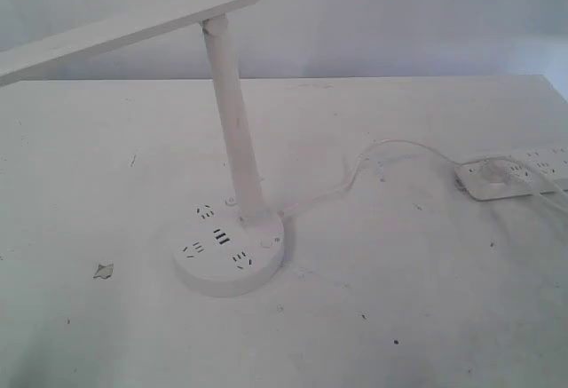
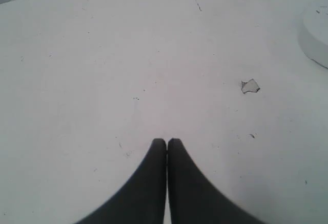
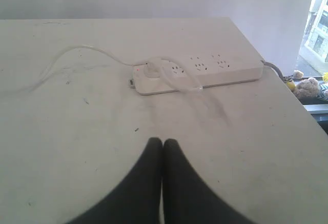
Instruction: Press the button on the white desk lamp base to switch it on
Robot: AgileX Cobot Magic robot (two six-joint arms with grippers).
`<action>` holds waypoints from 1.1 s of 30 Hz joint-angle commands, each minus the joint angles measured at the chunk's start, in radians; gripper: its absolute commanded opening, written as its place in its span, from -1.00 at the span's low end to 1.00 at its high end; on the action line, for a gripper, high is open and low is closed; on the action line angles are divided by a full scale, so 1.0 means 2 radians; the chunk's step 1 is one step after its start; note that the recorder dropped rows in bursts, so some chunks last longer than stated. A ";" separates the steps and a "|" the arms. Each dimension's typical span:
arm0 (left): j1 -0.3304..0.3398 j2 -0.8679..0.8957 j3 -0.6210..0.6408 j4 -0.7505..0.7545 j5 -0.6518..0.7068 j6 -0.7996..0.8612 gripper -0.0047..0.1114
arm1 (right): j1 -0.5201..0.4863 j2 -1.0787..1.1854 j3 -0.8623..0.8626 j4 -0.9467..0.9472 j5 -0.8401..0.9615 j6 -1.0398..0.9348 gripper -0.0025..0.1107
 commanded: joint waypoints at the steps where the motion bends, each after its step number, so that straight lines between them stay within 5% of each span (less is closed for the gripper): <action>1: -0.004 -0.002 0.002 -0.003 0.001 -0.001 -0.92 | -0.001 -0.002 0.003 -0.004 -0.001 0.003 -0.96; 17: -0.004 -0.002 0.002 -0.003 0.001 -0.001 -0.92 | -0.001 -0.002 0.003 -0.054 -0.049 -0.022 -0.96; 23: -0.004 -0.002 0.002 -0.003 0.001 -0.001 -0.92 | -0.001 -0.002 0.003 -0.038 -0.177 -0.014 -0.96; 33: -0.004 -0.002 0.002 -0.003 0.001 -0.001 -0.92 | -0.001 -0.002 0.003 0.037 -0.517 0.177 -0.96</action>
